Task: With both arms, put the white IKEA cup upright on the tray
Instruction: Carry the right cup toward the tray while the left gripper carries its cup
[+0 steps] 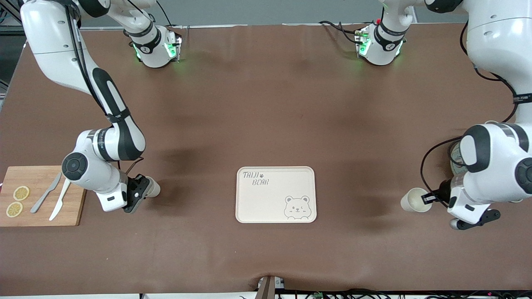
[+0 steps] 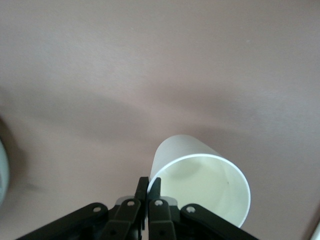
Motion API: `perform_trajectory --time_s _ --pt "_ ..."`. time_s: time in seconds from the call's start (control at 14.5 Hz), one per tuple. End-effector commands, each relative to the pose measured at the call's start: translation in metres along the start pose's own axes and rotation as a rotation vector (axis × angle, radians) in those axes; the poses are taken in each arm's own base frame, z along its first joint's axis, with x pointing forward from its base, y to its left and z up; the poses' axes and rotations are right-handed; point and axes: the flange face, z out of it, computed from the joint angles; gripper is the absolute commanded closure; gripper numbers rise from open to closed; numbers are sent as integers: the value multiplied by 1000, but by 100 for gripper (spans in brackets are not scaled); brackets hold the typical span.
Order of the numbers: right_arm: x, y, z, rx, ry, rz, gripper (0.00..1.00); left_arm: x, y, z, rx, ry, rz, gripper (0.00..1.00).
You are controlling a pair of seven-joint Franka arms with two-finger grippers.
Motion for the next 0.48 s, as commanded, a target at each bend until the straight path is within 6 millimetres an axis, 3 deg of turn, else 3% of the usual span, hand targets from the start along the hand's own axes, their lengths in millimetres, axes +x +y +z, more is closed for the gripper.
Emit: perform_trajectory --time_s 0.0,0.41 --pt "-2 0 2 35 22 38 100 -17 25 -11 4 -18 -57 100" --pt "3 0 -14 83 0 176 100 -55 104 -7 -34 -53 -200 100"
